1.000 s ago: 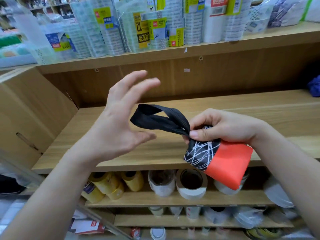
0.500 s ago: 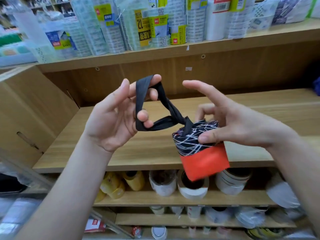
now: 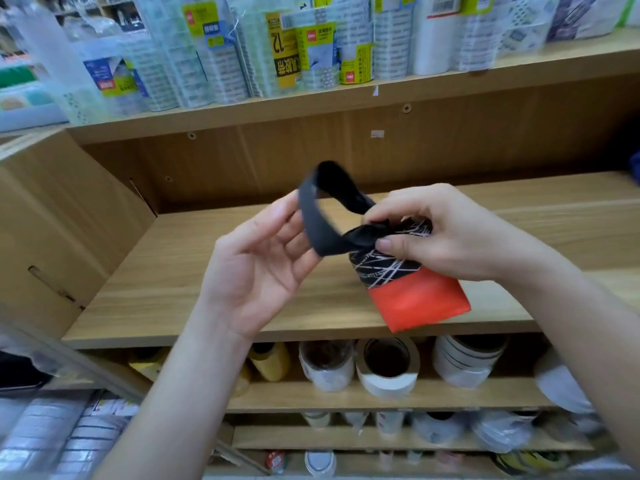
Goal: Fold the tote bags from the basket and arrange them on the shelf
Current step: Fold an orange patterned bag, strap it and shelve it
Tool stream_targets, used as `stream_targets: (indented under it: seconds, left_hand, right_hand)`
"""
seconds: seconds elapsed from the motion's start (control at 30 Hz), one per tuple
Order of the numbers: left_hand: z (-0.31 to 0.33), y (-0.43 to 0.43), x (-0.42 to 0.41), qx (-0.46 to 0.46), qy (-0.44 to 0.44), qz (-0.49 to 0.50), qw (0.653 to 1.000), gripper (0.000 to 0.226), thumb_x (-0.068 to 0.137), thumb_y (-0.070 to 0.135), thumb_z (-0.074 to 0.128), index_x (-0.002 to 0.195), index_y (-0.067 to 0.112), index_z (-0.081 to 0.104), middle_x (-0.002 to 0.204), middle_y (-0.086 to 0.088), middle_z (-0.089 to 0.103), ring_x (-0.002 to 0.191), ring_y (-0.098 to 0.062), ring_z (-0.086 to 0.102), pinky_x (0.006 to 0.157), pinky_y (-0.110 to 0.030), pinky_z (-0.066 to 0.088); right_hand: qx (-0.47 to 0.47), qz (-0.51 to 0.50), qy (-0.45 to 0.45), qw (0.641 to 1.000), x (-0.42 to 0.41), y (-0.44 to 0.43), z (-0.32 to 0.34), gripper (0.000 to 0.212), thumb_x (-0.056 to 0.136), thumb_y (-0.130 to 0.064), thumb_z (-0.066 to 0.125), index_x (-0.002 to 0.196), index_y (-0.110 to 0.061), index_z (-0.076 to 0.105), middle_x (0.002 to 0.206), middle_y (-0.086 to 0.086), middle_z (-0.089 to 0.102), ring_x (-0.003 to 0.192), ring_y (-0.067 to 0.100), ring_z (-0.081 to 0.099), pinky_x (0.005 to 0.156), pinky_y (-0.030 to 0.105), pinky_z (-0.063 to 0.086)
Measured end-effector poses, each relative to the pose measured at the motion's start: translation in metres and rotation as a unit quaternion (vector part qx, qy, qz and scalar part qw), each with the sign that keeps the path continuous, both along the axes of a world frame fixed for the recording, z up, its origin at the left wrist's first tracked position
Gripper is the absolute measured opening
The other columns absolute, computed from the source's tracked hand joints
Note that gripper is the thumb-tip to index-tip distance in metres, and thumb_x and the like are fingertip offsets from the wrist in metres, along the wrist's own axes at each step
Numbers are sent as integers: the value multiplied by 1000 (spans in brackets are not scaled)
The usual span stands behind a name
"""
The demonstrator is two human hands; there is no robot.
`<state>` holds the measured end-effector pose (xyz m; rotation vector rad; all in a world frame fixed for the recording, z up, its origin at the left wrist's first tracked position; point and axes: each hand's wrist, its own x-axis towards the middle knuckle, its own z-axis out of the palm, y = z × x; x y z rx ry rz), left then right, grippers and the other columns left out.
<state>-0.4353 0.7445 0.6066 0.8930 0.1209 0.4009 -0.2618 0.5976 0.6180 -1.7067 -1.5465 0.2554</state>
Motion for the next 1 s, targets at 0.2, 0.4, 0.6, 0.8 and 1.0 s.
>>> stream_targets:
  seconds: [0.2, 0.4, 0.6, 0.8, 1.0]
  left_hand:
    - [30, 16, -17, 576, 52, 130, 805, 99, 65, 1, 73, 147, 39, 32, 156, 12, 32, 143, -8, 31, 110, -37, 38]
    - [54, 8, 3, 688, 8, -27, 725, 15, 75, 31, 75, 82, 18, 75, 96, -6, 73, 97, -24, 68, 86, -44, 52]
    - [31, 14, 18, 176, -90, -171, 965, 33, 87, 39, 64, 97, 8, 68, 74, 2, 54, 45, 1, 33, 50, -15, 45]
    - [13, 25, 25, 85, -42, -214, 972, 53, 97, 43, 42, 137, 10, 49, 100, -5, 51, 48, -1, 44, 48, -12, 49]
    - [-6, 22, 39, 65, 47, -175, 981, 46, 97, 43, 38, 123, 12, 61, 104, -5, 57, 40, -1, 45, 47, -13, 49]
  right_hand:
    - [-100, 115, 173, 973, 9, -5, 5, 23, 84, 4, 71, 89, -18, 77, 89, 3, 75, 77, 6, 68, 72, 19, 52]
    - [-146, 222, 246, 932, 18, 1, -2, 18, 77, -4, 66, 82, -19, 74, 74, 1, 65, 68, 10, 59, 64, 19, 47]
    - [-78, 367, 495, 784, 15, 0, -26, 37, 82, -14, 74, 114, -3, 57, 92, 9, 64, 78, 15, 65, 71, 23, 53]
    - [44, 366, 598, 712, 8, -3, -40, 90, 85, -10, 72, 155, -11, 16, 110, 18, 66, 88, 22, 70, 76, 31, 57]
    - [64, 280, 588, 756, -13, 4, -43, 99, 71, -6, 81, 154, -19, 27, 121, 22, 62, 95, 23, 69, 77, 30, 58]
